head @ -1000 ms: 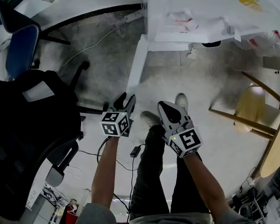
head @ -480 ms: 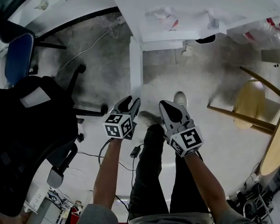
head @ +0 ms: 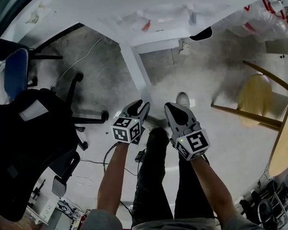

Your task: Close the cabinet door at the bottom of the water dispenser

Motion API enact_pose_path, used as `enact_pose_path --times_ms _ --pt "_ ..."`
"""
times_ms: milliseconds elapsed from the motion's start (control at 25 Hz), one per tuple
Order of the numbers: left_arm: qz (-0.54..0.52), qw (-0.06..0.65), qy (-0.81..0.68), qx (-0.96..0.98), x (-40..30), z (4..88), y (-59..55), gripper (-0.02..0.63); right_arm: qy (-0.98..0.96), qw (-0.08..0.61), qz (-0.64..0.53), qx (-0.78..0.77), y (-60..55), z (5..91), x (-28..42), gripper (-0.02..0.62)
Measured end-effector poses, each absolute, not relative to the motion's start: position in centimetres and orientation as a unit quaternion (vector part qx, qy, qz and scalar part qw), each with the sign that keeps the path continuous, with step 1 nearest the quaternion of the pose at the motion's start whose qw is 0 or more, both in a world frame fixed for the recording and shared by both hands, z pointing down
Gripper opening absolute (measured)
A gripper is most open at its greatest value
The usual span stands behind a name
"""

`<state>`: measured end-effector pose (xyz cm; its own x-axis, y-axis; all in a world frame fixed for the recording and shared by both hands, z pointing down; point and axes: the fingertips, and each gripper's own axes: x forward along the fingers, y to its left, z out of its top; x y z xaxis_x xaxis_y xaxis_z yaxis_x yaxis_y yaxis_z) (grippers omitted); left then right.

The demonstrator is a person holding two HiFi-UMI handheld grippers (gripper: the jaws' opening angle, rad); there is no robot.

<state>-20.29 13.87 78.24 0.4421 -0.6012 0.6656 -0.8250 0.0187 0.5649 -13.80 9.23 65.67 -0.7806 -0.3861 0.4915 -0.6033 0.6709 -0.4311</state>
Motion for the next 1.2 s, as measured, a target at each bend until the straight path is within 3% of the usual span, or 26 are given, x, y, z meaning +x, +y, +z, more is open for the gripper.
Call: enact_pose_path --times_ms 1200 --pt "0.172 0.451 -0.468 0.740 -10.3 77.8 3.4 0.140 -0.873 0.159 0.317 0.335 2.3 66.3 -3.3 0.011"
